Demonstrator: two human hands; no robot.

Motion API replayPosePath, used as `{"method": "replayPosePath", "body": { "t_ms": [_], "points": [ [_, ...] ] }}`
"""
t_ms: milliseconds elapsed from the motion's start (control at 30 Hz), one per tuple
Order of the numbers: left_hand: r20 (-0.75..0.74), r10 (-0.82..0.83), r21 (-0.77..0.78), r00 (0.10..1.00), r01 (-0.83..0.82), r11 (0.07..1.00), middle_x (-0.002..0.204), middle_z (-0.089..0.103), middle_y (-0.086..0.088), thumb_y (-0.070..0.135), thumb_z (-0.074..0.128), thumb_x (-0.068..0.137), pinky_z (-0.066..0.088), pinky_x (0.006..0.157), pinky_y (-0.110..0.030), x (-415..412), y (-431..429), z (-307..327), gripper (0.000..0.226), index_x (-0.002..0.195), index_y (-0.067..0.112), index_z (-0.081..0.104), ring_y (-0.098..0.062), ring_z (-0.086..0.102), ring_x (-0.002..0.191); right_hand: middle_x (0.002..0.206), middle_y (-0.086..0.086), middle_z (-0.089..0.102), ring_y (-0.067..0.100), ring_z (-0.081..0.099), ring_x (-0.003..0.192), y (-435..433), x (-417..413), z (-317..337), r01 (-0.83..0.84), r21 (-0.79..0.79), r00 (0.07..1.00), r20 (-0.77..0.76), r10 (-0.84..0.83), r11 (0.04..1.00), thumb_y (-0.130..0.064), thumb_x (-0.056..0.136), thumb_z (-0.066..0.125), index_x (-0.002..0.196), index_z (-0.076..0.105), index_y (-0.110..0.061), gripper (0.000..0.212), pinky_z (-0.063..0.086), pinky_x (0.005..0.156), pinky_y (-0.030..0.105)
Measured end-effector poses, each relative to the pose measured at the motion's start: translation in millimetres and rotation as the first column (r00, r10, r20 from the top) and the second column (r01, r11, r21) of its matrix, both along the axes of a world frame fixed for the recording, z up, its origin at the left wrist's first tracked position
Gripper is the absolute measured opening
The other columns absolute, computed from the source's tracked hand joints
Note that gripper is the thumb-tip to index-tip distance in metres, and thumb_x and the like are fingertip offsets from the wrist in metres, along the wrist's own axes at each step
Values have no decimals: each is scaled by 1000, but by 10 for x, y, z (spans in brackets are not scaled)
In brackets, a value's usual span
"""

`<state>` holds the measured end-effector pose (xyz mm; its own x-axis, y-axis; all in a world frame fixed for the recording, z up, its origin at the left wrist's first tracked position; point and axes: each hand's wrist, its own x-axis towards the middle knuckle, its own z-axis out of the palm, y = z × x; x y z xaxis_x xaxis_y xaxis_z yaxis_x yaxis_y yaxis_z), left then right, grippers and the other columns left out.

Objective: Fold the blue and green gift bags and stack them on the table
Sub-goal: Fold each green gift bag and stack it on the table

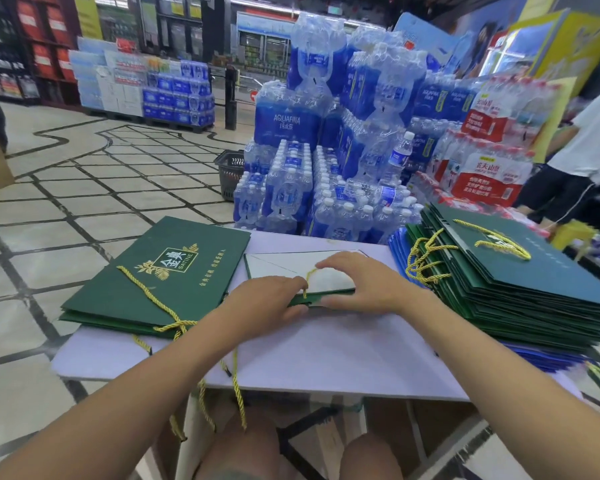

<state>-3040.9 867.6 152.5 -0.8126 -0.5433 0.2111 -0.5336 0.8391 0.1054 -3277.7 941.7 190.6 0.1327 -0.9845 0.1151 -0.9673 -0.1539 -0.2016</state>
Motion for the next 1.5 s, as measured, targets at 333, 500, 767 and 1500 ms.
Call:
{"method": "replayPosePath", "body": {
  "t_ms": [333,500,767,1500],
  "points": [
    [-385,-219,-606,896,-67,792,131,68,-3,46,54,96,48,98,-44,25,-285,1069,43,130,22,62,-27,62,123,116,-7,72,30,68,101,262,29,545,295,-477,930,-54,-363,828,-26,101,51,130,57,-42,33,51,73,39],
    [-554,-154,-589,818,-255,767,160,41,-7,40,55,96,36,117,-46,44,-282,1450,60,152,21,44,-29,38,148,124,-1,64,23,65,99,317,146,904,441,-355,845,474,-248,824,-18,99,56,144,40,-35,51,56,83,44],
    [56,-11,-16,998,12,1000,170,22,0,54,37,107,17,126,-52,-253,-21,220,53,158,36,34,-22,18,157,128,11,62,28,62,106,451,149,6,630,216,468,661,-586,746,-16,96,58,142,44,-21,49,55,87,41],
    [155,-155,138,976,134,981,172,11,7,49,19,110,1,126,-58,-1225,-734,-326,48,158,55,18,-19,4,159,172,-5,1,24,-5,158,582,508,-777,377,99,913,-204,-352,921,-82,91,9,161,2,-44,79,-6,125,55]
  ]
}}
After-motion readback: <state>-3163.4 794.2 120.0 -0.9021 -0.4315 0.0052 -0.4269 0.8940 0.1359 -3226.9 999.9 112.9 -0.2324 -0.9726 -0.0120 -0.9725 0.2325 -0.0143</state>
